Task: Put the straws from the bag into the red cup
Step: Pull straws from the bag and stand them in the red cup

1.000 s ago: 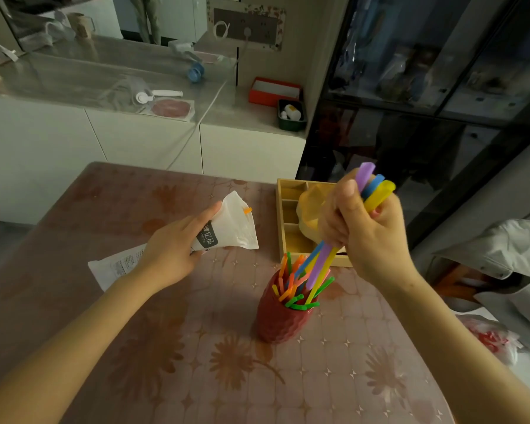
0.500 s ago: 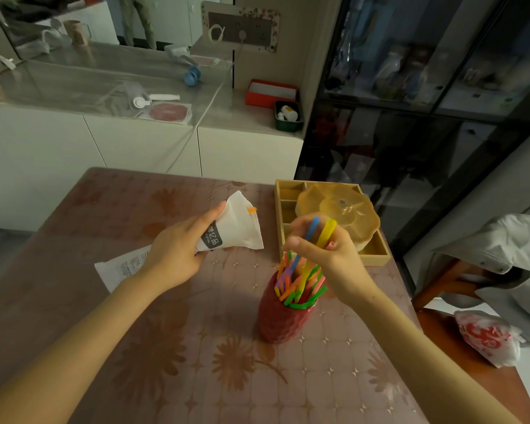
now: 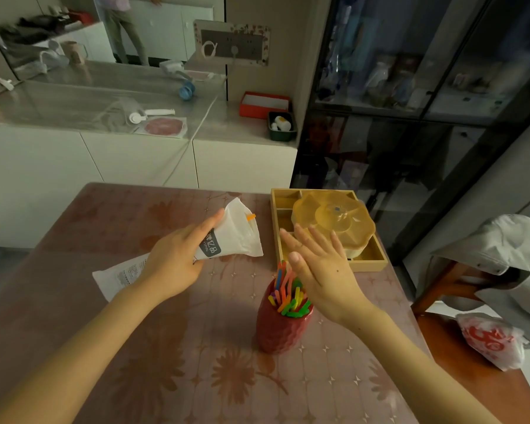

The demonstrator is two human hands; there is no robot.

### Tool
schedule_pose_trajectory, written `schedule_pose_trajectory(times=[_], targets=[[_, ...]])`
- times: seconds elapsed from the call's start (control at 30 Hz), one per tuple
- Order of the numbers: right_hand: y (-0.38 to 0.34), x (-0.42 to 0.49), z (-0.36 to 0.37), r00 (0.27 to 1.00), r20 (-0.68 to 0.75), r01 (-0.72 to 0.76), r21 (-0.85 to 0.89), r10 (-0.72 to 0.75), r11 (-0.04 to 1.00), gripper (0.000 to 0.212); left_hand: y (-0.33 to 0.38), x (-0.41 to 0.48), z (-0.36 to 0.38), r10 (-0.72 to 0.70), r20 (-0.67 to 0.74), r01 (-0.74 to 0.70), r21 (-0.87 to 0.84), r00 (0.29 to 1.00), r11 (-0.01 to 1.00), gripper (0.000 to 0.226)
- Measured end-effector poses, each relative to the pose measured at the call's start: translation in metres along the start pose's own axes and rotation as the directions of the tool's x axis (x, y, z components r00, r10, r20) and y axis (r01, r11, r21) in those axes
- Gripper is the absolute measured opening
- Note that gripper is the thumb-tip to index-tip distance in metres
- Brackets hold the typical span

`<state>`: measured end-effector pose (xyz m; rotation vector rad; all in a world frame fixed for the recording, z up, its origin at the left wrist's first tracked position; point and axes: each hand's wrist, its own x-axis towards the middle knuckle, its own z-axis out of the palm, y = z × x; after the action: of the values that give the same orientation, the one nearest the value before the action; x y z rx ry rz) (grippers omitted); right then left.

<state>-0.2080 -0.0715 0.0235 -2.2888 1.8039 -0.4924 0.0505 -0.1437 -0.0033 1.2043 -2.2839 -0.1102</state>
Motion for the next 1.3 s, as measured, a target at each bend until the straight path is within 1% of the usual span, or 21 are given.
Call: schedule_pose_trajectory(times=[0.03, 0.1, 0.13, 0.17, 0.2, 0.23, 0.27, 0.3, 0.33, 0.37, 0.43, 0.5, 0.6, 0.67, 0.73, 0.83, 0.93, 1.03, 1.1, 1.2, 1.3], targets=[[0.000, 0.001, -0.002, 1.000, -0.005, 0.024, 0.013, -0.024, 1.000, 0.058, 0.001, 0.001, -0.002, 0.006, 0.002, -0.006, 0.001, 1.000, 1.000, 0.107], [-0.001, 0.001, -0.003, 0.995, 0.082, 0.051, 0.021, -0.053, 0.998, 0.055, 0.003, 0.004, -0.007, 0.023, 0.011, -0.023, 0.005, 1.000, 1.000, 0.109], [0.000, -0.001, -0.003, 0.997, 0.079, 0.013, 0.104, -0.022, 0.995, 0.053, 0.004, 0.006, -0.010, 0.035, 0.015, -0.035, 0.004, 0.999, 0.999, 0.110], [-0.001, -0.002, -0.004, 0.999, 0.002, -0.049, 0.250, 0.050, 0.967, 0.048, 0.006, 0.008, -0.014, 0.049, 0.016, -0.049, 0.000, 0.999, 0.999, 0.112], [-0.004, -0.001, -0.007, 0.982, -0.099, -0.104, 0.430, 0.161, 0.897, 0.040, 0.008, 0.009, -0.018, 0.062, 0.013, -0.062, -0.003, 0.998, 0.998, 0.113], [-0.008, 0.002, -0.012, 0.949, -0.156, -0.133, 0.592, 0.274, 0.795, 0.031, 0.011, 0.012, -0.023, 0.073, 0.011, -0.073, -0.001, 0.997, 0.997, 0.113], [-0.013, 0.006, -0.016, 0.917, -0.149, -0.150, 0.729, 0.369, 0.668, 0.025, 0.014, 0.014, -0.028, 0.088, 0.019, -0.088, 0.011, 0.996, 0.996, 0.114], [-0.018, 0.011, -0.019, 0.899, -0.089, -0.160, 0.844, 0.428, 0.512, 0.023, 0.018, 0.017, -0.034, 0.111, 0.036, -0.112, 0.036, 0.993, 0.993, 0.115], [-0.022, 0.017, -0.021, 0.889, -0.008, -0.173, 0.920, 0.459, 0.351, 0.026, 0.022, 0.022, -0.040, 0.144, 0.059, -0.148, 0.071, 0.988, 0.986, 0.117], [-0.026, 0.022, -0.023, 0.879, 0.072, -0.193, 0.958, 0.471, 0.213, 0.031, 0.027, 0.027, -0.048, 0.187, 0.085, -0.196, 0.120, 0.979, 0.973, 0.119], [-0.036, 0.032, -0.028, 0.874, 0.184, -0.207, 0.978, 0.450, 0.003, 0.037, 0.038, 0.043, -0.064, 0.306, 0.152, -0.336, 0.254, 0.940, 0.907, 0.122], [-0.043, 0.039, -0.030, 0.870, 0.290, -0.210, 0.950, 0.400, -0.230, 0.043, 0.052, 0.062, -0.077, 0.442, 0.241, -0.503, 0.347, 0.864, 0.792, 0.118], [-0.044, 0.047, -0.031, 0.867, 0.419, -0.220, 0.807, 0.269, -0.548, 0.059, 0.070, 0.091, -0.096, 0.550, 0.385, -0.670, 0.379, 0.741, 0.638, 0.112], [-0.045, 0.048, -0.031, 0.879, 0.452, -0.231, 0.680, 0.150, -0.696, 0.065, 0.075, 0.104, -0.103, 0.579, 0.431, -0.721, 0.393, 0.692, 0.570, 0.107], [-0.045, 0.047, -0.032, 0.883, 0.464, -0.244, 0.590, 0.076, -0.770, 0.065, 0.079, 0.112, -0.105, 0.557, 0.480, -0.735, 0.403, 0.677, 0.545, 0.105], [-0.045, 0.044, -0.033, 0.885, 0.464, -0.241, 0.530, 0.040, -0.813, 0.060, 0.086, 0.117, -0.102, 0.524, 0.525, -0.741, 0.437, 0.670, 0.510, 0.102], [-0.043, 0.042, -0.029, 0.870, 0.484, -0.201, 0.524, 0.095, -0.828, 0.052, 0.091, 0.126, -0.103, 0.502, 0.552, -0.745, 0.450, 0.666, 0.493, 0.099], [-0.041, 0.039, -0.024, 0.835, 0.522, -0.164, 0.534, 0.172, -0.829, 0.045, 0.095, 0.138, -0.106, 0.485, 0.580, -0.755, 0.468, 0.654, 0.459, 0.097], [-0.039, 0.036, -0.021, 0.833, 0.520, -0.149, 0.543, 0.191, -0.827, 0.043, 0.097, 0.142, -0.110, 0.454, 0.598, -0.749, 0.489, 0.661, 0.446, 0.095], [-0.033, 0.034, -0.016, 0.842, 0.497, -0.111, 0.537, 0.207, -0.837, 0.050, 0.099, 0.146, -0.116, 0.417, 0.633, -0.755, 0.495, 0.652, 0.430, 0.095], [-0.027, 0.030, -0.011, 0.863, 0.468, -0.095, 0.525, 0.193, -0.846, 0.057, 0.101, 0.139, -0.111, 0.412, 0.642, -0.757, 0.474, 0.647, 0.450, 0.094]])
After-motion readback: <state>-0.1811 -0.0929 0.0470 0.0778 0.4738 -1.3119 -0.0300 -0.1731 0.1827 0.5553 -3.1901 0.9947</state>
